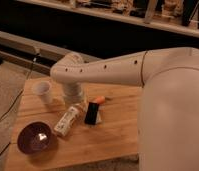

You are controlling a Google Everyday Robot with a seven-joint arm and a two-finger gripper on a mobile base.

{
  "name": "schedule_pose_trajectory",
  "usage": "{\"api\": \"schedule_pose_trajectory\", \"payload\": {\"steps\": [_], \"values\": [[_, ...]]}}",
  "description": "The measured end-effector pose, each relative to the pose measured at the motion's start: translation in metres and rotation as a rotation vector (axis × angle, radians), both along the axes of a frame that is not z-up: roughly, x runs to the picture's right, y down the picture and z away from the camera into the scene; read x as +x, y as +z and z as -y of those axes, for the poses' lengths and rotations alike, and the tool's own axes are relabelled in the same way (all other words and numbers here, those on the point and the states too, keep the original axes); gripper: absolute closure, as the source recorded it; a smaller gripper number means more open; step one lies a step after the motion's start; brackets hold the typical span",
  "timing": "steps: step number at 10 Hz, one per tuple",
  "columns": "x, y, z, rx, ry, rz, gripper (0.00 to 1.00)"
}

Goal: Place the ceramic cup in the ceramic bowl

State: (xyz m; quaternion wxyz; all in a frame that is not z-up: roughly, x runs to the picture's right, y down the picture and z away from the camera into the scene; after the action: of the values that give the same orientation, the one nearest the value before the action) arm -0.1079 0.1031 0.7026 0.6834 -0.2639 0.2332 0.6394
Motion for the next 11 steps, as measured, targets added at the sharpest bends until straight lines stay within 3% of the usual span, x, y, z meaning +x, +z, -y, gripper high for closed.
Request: {"api": "schedule_pose_trajectory", "payload": {"steps": [8,11], "values": [[0.0,0.0,0.0,-0.001,0.0,0.0,0.35],[-0.01,0.004,0.015,0.021,-0.003,0.005,0.35]]}}
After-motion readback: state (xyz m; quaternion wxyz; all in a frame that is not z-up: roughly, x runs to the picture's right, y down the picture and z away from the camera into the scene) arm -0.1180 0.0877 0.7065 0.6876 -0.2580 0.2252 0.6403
